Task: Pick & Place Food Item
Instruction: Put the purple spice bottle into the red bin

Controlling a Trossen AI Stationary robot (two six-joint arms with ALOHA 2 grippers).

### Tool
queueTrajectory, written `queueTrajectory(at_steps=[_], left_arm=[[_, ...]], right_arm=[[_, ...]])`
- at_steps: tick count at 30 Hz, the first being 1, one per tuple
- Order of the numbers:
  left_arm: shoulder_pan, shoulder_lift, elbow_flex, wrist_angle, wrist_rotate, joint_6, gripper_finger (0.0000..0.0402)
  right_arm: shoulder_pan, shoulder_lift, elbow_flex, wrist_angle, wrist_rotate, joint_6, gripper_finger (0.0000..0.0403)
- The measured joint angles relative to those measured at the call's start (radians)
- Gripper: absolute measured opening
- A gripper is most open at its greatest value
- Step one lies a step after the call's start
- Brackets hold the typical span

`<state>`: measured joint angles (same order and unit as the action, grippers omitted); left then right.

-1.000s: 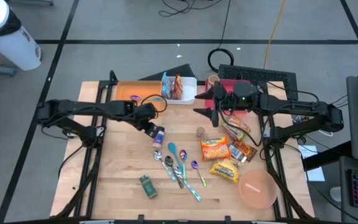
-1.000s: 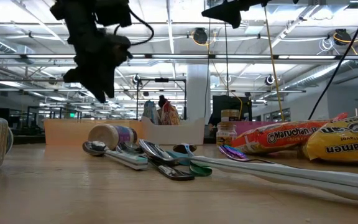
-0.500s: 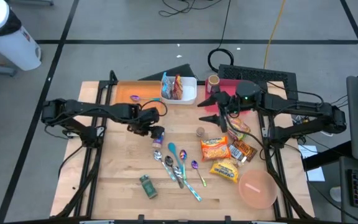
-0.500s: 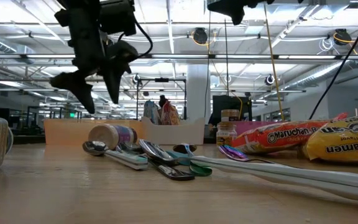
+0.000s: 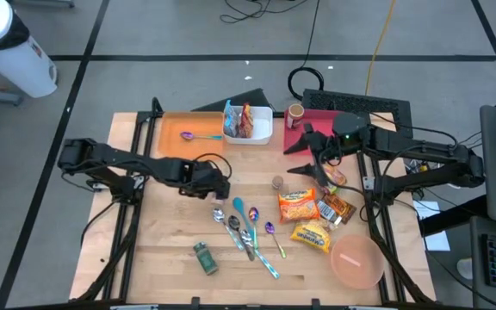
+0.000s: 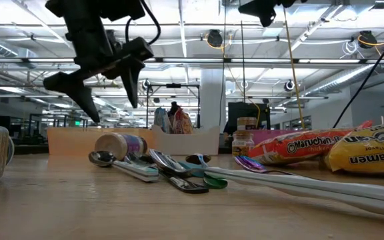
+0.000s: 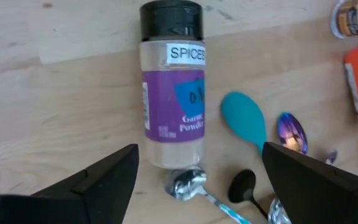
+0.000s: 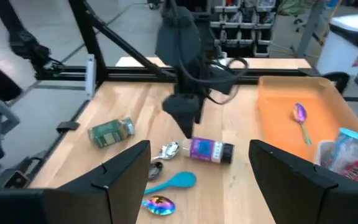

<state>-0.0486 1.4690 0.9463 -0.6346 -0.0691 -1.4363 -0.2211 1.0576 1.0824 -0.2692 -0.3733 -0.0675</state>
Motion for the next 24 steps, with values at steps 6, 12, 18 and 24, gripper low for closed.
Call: queueTrajectory(at_steps=[6,12,18,24], left_arm=[[0.002,0.087,0.000,0.052,0.065,0.004,0.0325],[0.002,0.150,0.000,0.046,0.095,-0.022,0.0306],[0.003,0.192,0.000,0.055,0.086,-0.044,0.0293],[0.003,0.232,0.000,0.058,0.087,-0.061,0.0283]], right_arm=[[0.000,0.000,0.000,-0.011,-0.025,0.002,0.0265],[0.000,0.000,0.000,-0.034,-0.025,0.008,0.0265],[0.000,0.000,0.000,-0.056,-0.025,0.022,0.0265],[0.000,0.000,0.000,-0.058,-0.025,0.029,0.0265]])
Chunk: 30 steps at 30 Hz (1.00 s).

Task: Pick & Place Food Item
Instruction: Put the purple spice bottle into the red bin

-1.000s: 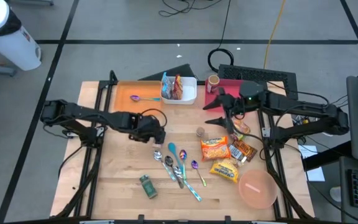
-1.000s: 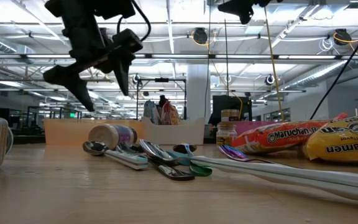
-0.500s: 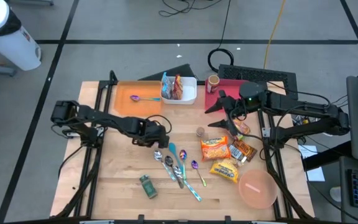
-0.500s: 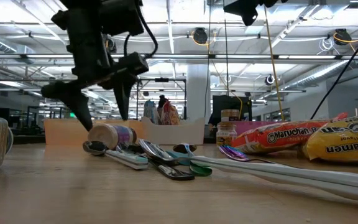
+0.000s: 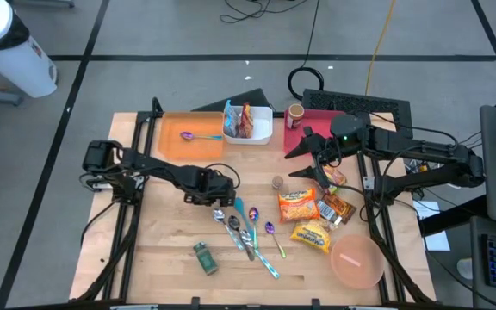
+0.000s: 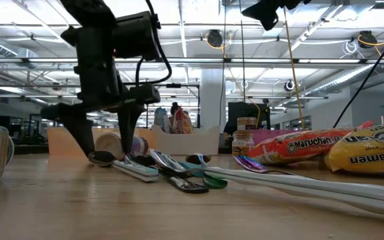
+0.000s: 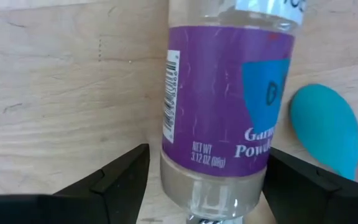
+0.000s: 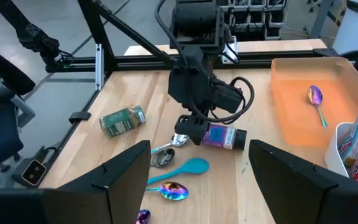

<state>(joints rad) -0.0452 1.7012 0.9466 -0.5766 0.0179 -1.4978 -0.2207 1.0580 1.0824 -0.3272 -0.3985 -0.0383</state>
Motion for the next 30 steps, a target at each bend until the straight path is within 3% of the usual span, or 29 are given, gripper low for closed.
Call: queueTrajectory(at_steps=[12,17,23,30], left_arm=[[0.023,0.009,0.000,0.006,-0.006,-0.023,0.0271],[0.043,0.009,0.000,0.005,-0.002,-0.015,0.0245],[0.056,0.009,0.000,0.006,0.038,0.024,0.0206],[0.058,0.006,0.000,0.005,0.104,0.110,0.0206]], right_arm=[[0.000,0.000,0.000,0.000,0.000,-0.002,0.0265],[0.000,0.000,0.000,0.000,0.000,-0.003,0.0265],[0.000,0.000,0.000,0.000,0.000,-0.006,0.0265],[0.000,0.000,0.000,-0.001,0.000,-0.030,0.0265]])
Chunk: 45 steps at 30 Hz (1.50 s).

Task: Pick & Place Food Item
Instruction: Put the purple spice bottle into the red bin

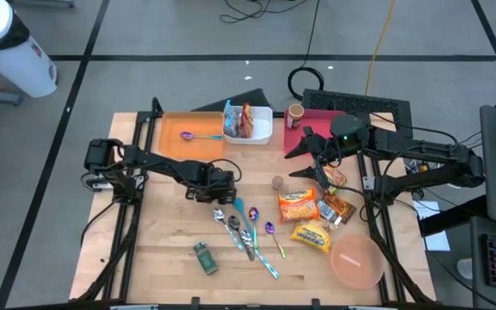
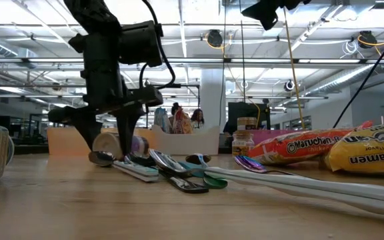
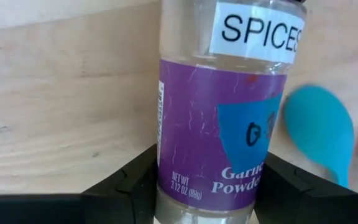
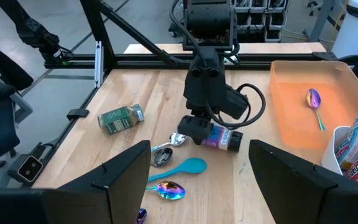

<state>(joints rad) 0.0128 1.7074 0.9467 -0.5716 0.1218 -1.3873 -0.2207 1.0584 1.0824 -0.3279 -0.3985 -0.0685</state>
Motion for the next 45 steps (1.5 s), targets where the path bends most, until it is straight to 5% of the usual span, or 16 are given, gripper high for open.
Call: queueTrajectory(at_steps=[12,18,31,45], left_arm=[[-0.001,-0.139,0.045,0.216,0.009,0.357,0.0197],[0.001,-0.203,0.095,0.386,0.004,0.466,0.0196],[0.011,-0.188,0.288,0.329,-0.071,0.682,0.0196],[0.008,-0.188,0.302,0.257,-0.071,0.667,0.0195]], right_arm=[[-0.003,-0.007,-0.001,0.037,-0.005,-0.030,0.0265],[-0.023,-0.009,-0.001,0.134,-0.171,0.076,0.0265],[-0.121,0.132,-0.002,0.231,-0.411,0.316,0.0265],[-0.143,0.204,-0.001,0.406,-0.331,0.349,0.0265]])
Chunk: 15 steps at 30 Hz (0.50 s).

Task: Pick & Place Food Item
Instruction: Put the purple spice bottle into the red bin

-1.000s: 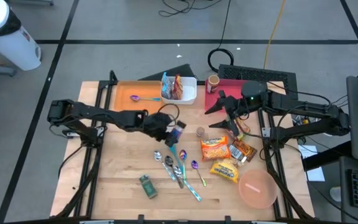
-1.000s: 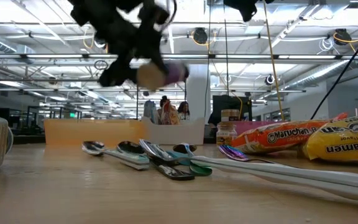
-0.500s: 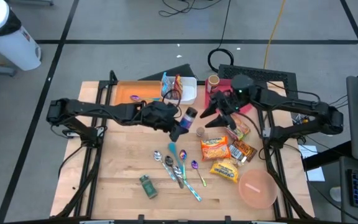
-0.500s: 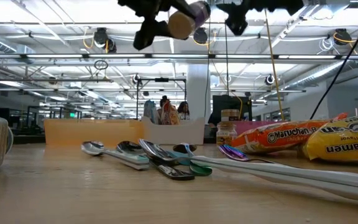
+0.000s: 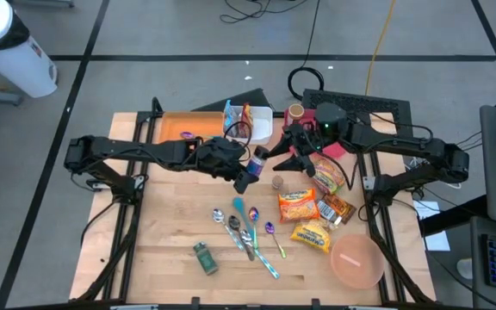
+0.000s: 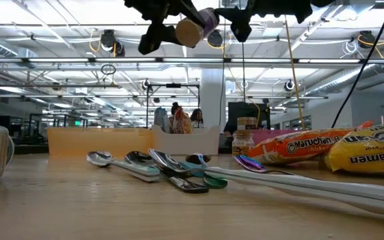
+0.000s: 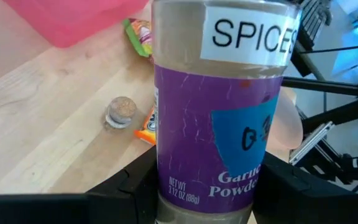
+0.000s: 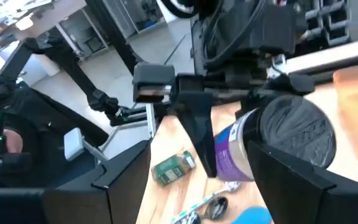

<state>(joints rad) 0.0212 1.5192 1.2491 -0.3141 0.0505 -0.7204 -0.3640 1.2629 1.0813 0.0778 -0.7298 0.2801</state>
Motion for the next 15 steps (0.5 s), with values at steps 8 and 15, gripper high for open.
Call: queueTrajectory(at_steps=[8,15], left_arm=[[-0.009,0.000,0.000,0.009,0.047,0.020,0.0195],[-0.010,0.000,0.000,0.048,0.035,0.028,0.0195]], right_arm=[[-0.038,-0.009,0.001,0.126,0.041,0.002,0.0265],[-0.040,0.041,0.001,0.123,-0.057,0.039,0.0265]])
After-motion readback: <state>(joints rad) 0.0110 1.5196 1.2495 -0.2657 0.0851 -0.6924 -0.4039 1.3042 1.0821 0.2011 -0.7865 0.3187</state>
